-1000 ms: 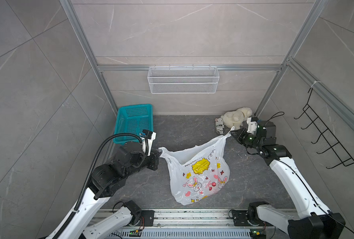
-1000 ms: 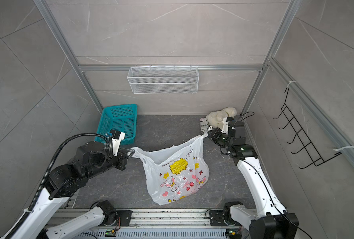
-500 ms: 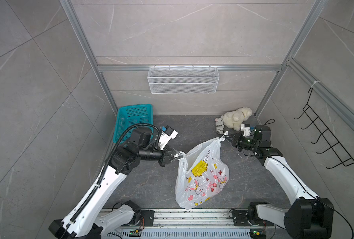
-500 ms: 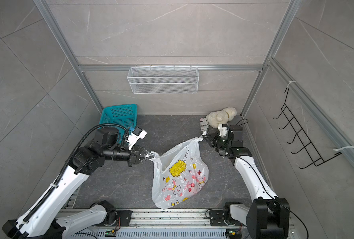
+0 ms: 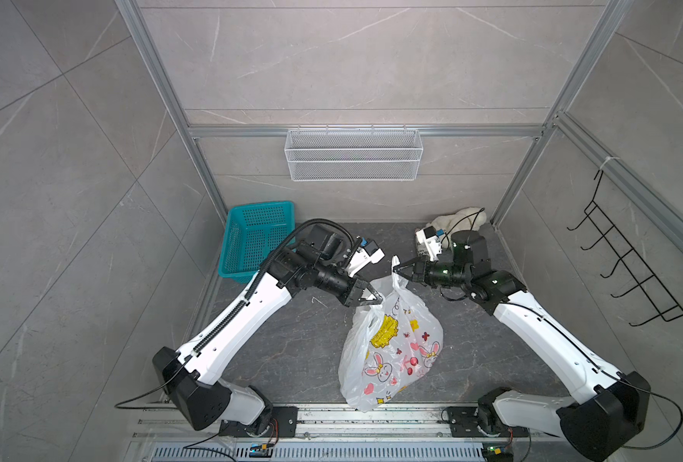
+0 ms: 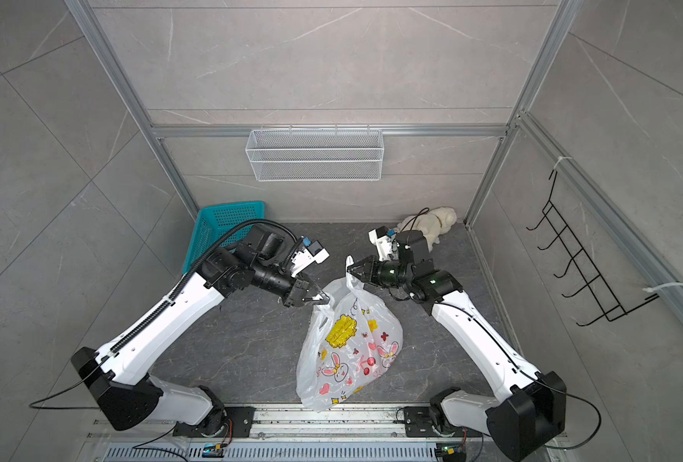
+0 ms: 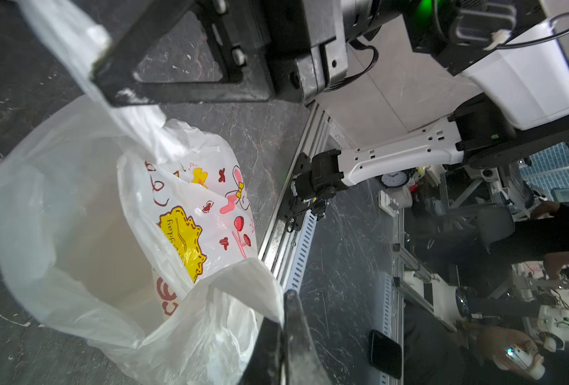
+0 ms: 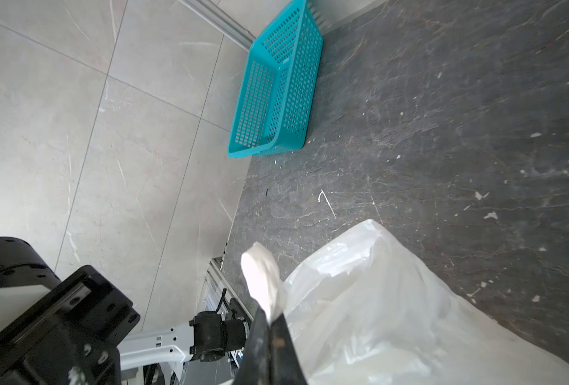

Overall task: Place the peach into a plastic bag & tie a knot
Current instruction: Cross the plastic bag at the center of the board.

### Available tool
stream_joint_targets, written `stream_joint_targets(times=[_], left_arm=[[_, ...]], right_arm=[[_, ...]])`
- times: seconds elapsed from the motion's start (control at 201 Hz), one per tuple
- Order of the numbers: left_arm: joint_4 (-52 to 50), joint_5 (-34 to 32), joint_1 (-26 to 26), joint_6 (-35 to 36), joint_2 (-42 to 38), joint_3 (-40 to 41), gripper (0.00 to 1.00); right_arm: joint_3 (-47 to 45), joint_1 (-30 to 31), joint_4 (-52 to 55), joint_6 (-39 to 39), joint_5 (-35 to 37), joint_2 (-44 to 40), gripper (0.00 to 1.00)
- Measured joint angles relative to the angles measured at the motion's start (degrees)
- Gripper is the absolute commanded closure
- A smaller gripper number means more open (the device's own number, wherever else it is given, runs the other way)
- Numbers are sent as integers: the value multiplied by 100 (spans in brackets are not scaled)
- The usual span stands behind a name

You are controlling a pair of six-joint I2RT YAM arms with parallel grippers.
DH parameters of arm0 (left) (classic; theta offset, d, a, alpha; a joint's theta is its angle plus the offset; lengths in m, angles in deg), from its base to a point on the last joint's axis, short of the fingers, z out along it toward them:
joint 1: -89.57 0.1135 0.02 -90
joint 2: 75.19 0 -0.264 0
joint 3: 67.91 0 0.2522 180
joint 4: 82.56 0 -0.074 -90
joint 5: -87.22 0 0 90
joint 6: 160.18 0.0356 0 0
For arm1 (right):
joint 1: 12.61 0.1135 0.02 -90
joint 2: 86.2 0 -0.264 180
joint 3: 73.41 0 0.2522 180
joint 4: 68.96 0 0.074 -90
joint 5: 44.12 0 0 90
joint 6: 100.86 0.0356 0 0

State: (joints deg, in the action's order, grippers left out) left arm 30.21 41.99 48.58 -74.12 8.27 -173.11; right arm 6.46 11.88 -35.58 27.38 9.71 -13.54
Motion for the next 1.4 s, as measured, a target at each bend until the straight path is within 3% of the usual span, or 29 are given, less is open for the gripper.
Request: stream_joint_targets(times=[0.612, 1.005, 1.1, 1.403], left_arm=[[925, -20, 15, -358, 608, -2, 100], [1480, 323, 428, -675, 603, 710, 100], [1521, 400, 468, -675, 603, 817, 100], [1696, 680, 505, -721, 599, 981, 100]], right_arm=[[-658, 219, -1207, 1001, -656, 111, 98], [-892, 216, -1394, 1189, -780, -33, 80], [-903, 212, -1414, 1167, -802, -52, 71], [-1040, 188, -1443, 1150, -866, -61, 57]])
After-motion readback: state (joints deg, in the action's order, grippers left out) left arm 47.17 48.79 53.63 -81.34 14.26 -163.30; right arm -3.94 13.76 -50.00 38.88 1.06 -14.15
